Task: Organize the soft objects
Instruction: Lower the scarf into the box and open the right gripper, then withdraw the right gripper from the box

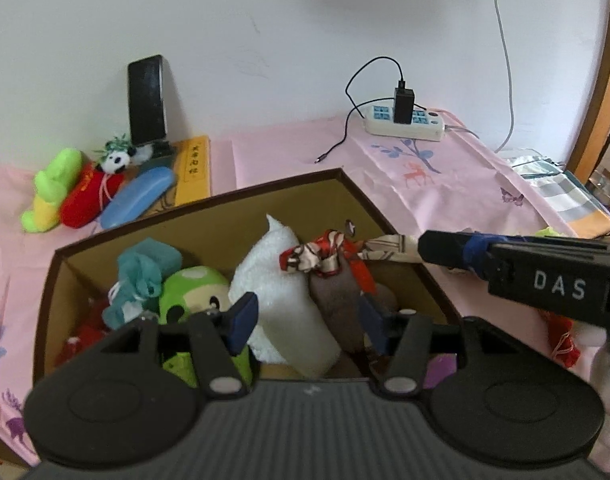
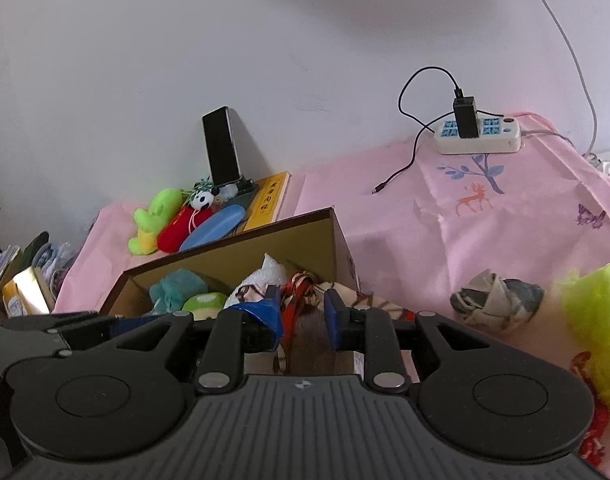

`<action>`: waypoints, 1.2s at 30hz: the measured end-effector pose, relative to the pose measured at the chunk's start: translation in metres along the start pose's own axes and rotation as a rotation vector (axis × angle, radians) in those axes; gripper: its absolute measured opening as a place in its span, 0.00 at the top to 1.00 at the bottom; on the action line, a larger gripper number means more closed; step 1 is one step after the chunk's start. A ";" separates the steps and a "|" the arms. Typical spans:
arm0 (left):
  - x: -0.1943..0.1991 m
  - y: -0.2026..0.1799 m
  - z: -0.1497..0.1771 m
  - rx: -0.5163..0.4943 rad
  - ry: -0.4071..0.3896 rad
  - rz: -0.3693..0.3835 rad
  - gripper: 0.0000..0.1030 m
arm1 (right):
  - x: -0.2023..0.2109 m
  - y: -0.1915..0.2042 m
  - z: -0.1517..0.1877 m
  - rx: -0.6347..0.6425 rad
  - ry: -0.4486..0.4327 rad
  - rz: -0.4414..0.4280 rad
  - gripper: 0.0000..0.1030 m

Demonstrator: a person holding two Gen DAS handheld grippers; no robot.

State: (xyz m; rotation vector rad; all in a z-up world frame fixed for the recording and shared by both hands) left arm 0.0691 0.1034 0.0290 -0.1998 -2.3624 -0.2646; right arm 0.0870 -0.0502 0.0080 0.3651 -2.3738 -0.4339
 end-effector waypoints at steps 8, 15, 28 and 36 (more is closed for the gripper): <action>0.013 -0.024 0.007 0.015 0.035 -0.062 0.44 | 0.023 -0.009 0.008 0.043 0.014 -0.016 0.94; 0.017 -0.044 0.010 0.020 0.051 -0.095 0.44 | 0.038 -0.022 0.013 0.059 0.008 -0.025 0.94; 0.014 -0.082 0.023 0.031 0.088 -0.108 0.43 | 0.051 -0.054 0.028 0.073 0.068 -0.047 0.93; 0.005 -0.109 0.037 0.059 0.128 -0.059 0.42 | 0.058 -0.082 0.036 0.043 0.103 -0.037 0.93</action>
Point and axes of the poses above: each gripper's, at about its wrist camera, not at the fingertips, and x roughly against the way its jaws point, y to its left, z to its underside, the point moved 6 cm from there along -x, roughly the way its jaws point, and after that the axes turned 8 degrees about -x, right-handed, at the moved point
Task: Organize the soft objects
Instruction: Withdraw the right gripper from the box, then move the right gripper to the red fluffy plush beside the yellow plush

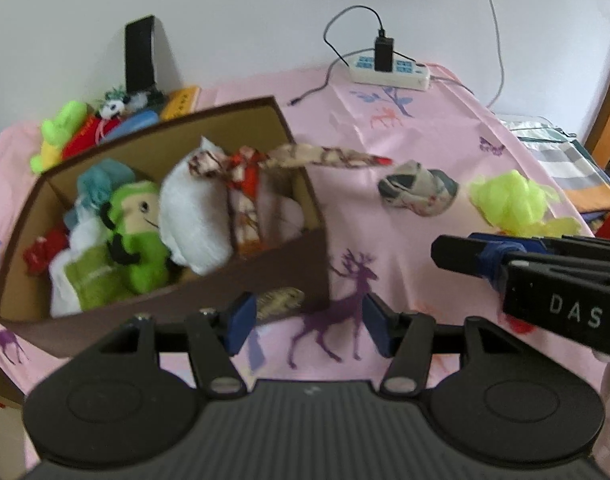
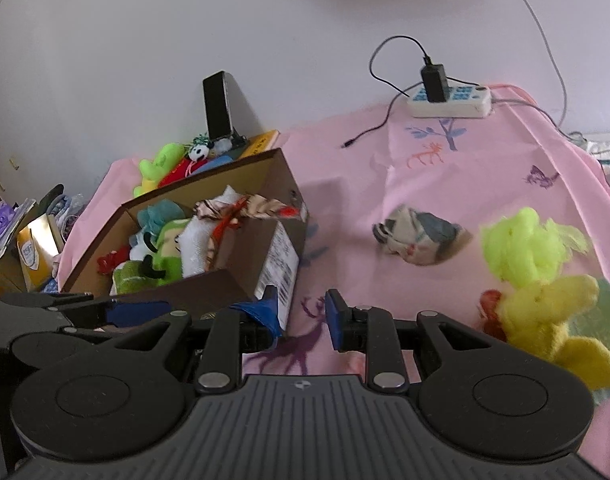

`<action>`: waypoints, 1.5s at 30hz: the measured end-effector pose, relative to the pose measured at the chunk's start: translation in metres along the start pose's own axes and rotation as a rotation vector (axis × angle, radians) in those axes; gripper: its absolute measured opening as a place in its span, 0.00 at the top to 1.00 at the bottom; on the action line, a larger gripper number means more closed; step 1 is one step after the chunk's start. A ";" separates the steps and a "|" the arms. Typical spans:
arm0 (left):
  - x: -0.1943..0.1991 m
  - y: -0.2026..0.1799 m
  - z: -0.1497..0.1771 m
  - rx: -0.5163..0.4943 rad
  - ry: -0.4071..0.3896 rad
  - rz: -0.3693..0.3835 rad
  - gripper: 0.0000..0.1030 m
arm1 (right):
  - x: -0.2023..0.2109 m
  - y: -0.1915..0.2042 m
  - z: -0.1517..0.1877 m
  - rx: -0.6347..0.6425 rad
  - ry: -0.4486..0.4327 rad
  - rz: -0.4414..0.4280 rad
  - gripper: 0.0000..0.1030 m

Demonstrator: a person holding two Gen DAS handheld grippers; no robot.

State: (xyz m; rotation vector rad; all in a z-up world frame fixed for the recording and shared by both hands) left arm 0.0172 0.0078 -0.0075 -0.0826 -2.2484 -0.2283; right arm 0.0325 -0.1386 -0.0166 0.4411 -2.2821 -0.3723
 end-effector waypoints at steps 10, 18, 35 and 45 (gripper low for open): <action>-0.011 -0.047 0.012 -0.040 0.001 0.081 0.42 | 0.006 -0.048 0.012 -0.050 0.036 0.062 0.92; -0.017 -0.092 0.028 -0.119 0.016 0.204 0.41 | 0.024 -0.084 0.028 -0.081 0.077 0.112 0.92; -0.038 -0.149 0.000 -0.224 -0.061 0.359 0.40 | 0.019 -0.143 0.025 -0.331 0.114 0.118 0.91; -0.070 -0.168 -0.007 -0.262 -0.032 0.391 0.54 | -0.005 -0.147 0.017 -0.370 0.188 0.070 0.91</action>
Point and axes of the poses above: each gripper's, at about its wrist camera, not at the fingertips, and x roughly against the way its jaws point, y to its left, z to its underside, the point moved 6 cm from there along -x, roughly the way its jaws point, and after that the axes turned 8 degrees about -x, right-handed, at the moved point
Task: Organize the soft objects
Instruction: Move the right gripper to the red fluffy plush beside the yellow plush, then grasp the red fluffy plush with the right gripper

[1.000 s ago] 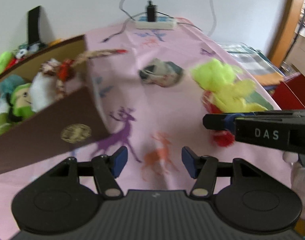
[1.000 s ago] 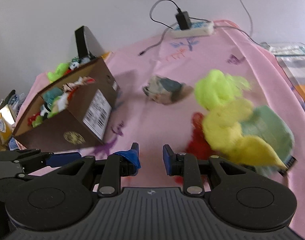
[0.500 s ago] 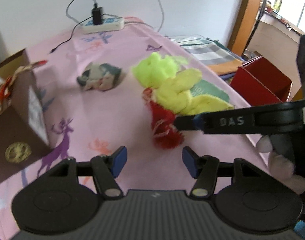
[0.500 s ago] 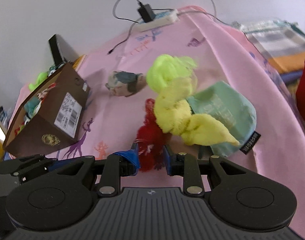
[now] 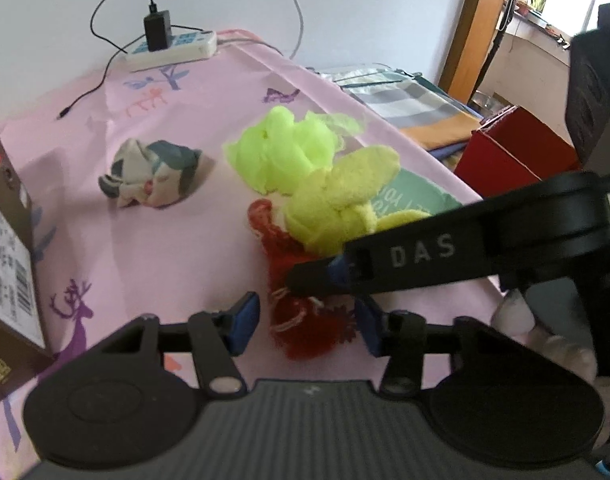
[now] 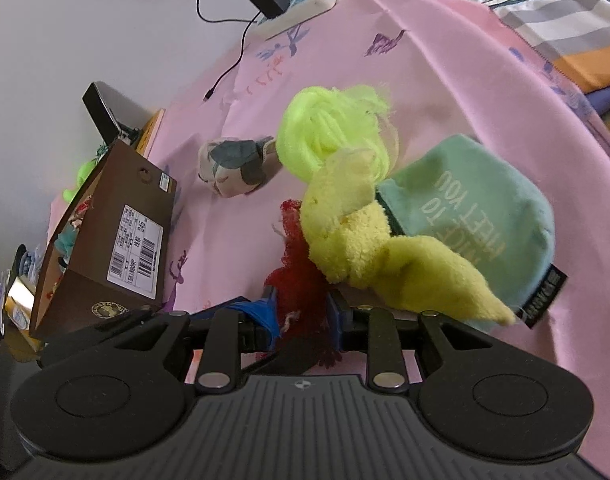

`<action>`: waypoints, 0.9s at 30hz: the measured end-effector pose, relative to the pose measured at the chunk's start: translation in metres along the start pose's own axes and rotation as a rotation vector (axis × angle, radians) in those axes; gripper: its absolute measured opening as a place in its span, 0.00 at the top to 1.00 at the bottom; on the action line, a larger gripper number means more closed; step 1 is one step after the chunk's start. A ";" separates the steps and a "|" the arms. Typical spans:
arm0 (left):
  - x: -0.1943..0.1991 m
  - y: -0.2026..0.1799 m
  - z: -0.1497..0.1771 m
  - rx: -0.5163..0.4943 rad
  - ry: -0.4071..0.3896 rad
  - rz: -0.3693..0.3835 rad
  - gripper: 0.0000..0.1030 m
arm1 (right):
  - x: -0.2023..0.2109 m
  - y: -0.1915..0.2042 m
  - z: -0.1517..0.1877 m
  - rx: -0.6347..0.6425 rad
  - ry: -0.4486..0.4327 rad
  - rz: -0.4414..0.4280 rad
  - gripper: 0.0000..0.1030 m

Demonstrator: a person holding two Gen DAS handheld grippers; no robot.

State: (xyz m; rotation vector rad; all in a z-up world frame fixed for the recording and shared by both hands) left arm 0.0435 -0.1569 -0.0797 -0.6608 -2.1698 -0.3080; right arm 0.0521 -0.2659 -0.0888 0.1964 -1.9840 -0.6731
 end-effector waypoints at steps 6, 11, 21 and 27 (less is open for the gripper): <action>-0.010 0.007 0.002 0.013 0.020 0.010 0.63 | -0.011 0.006 -0.001 0.013 0.036 -0.012 0.88; -0.010 0.013 0.005 0.032 0.020 0.031 0.70 | -0.016 0.009 -0.001 0.027 0.055 -0.020 0.88; 0.016 0.026 0.016 0.048 -0.006 0.052 0.75 | -0.012 0.024 0.010 0.027 0.068 -0.061 0.90; 0.045 0.038 0.029 0.028 -0.027 0.027 0.75 | -0.011 0.050 0.025 0.061 0.069 -0.087 0.90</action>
Point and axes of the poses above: each gripper's, at about its wrist camera, not at the fingertips, and x roughly against the way its jaws point, y to its left, z to its underside, the point moved 6 cm from there along -x, roughly the way its jaws point, and after that the axes turned 8 degrees about -x, right-handed, at the moved point
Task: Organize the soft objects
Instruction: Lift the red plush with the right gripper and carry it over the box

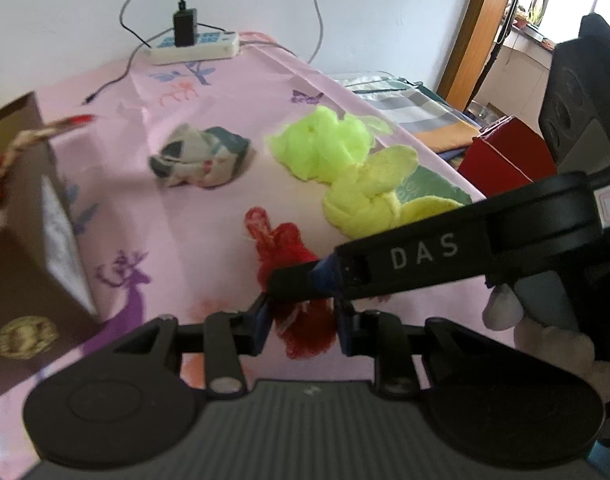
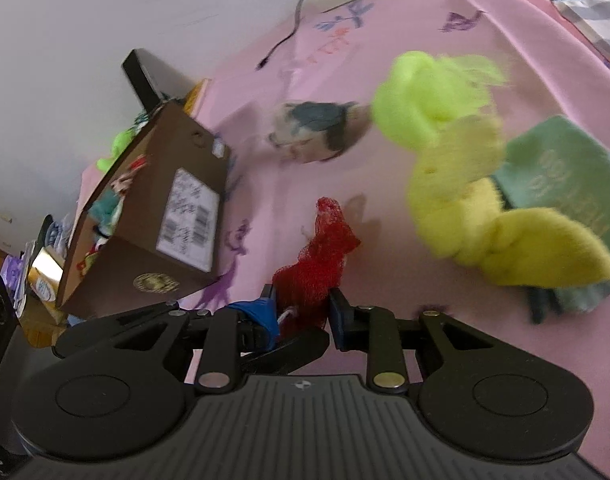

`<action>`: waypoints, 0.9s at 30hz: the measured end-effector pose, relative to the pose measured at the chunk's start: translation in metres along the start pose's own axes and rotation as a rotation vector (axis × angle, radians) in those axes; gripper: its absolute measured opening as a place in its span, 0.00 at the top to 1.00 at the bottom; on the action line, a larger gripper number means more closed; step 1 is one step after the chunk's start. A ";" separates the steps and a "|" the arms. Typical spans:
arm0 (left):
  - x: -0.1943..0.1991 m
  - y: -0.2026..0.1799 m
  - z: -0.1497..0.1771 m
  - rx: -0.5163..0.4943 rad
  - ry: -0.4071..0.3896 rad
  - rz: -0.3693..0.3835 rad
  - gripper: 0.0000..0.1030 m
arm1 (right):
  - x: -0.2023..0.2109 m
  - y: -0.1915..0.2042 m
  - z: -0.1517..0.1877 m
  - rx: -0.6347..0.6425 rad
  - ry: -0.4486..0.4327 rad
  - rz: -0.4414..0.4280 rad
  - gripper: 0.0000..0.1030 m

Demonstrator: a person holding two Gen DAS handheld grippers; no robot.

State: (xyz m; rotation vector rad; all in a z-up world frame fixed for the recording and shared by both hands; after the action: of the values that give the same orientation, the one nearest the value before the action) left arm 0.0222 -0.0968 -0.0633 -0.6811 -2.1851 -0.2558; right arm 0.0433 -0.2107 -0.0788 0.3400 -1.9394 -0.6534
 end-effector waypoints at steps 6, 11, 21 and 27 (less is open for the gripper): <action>0.036 0.023 0.010 0.001 -0.035 -0.024 0.75 | -0.003 0.036 0.012 0.041 -0.016 -0.028 0.90; 0.067 0.041 0.013 -0.013 -0.086 -0.048 0.75 | -0.004 0.070 0.018 0.072 -0.051 -0.054 0.90; 0.131 0.076 0.007 -0.043 -0.223 -0.078 0.75 | 0.004 0.133 0.019 0.121 -0.169 -0.115 0.90; 0.153 0.104 -0.002 -0.070 -0.288 -0.105 0.75 | 0.001 0.171 0.012 0.170 -0.233 -0.145 0.90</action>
State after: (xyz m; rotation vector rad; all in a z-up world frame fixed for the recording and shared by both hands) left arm 0.0008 0.0484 0.0495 -0.6763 -2.5011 -0.3051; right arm 0.0409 -0.0682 0.0173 0.5342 -2.2156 -0.6457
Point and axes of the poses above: each gripper's, at about its wrist camera, not at the fingertips, and x roughly against the way its jaws point, y to its left, z to its underside, the point moved 6 cm from there along -x, roughly the way its jaws point, and after that the axes turned 8 degrees about -x, right-handed, at the moved point
